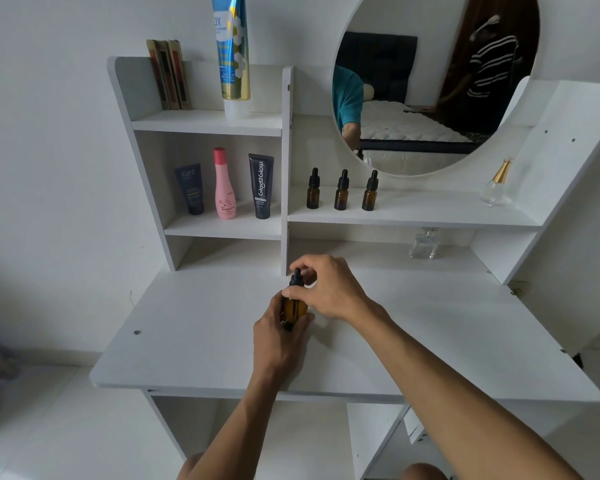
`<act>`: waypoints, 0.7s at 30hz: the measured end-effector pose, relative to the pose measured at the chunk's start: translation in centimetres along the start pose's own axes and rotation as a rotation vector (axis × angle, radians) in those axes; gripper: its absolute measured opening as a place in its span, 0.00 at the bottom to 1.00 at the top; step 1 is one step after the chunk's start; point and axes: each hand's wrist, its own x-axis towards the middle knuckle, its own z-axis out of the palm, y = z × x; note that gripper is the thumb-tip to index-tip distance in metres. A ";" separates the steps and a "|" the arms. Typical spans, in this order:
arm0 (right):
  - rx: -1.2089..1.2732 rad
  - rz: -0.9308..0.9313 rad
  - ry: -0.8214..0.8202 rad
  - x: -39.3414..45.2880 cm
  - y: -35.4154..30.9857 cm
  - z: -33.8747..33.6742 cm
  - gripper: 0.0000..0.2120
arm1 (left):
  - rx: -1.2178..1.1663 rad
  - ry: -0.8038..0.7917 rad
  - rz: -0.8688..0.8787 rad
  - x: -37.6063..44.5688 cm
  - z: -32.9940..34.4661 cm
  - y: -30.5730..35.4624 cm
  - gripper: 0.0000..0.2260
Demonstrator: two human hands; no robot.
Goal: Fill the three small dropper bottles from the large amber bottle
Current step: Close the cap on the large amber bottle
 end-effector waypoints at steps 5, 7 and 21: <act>0.044 0.002 -0.007 -0.1 0.3 0.0 0.20 | -0.021 -0.001 -0.008 0.0 -0.1 0.0 0.19; 0.038 0.009 0.048 -0.2 0.3 0.2 0.19 | -0.014 0.000 -0.006 0.0 0.0 0.0 0.17; 0.134 0.033 0.105 -1.0 0.8 0.9 0.16 | -0.009 0.000 0.013 -0.3 -0.2 0.5 0.18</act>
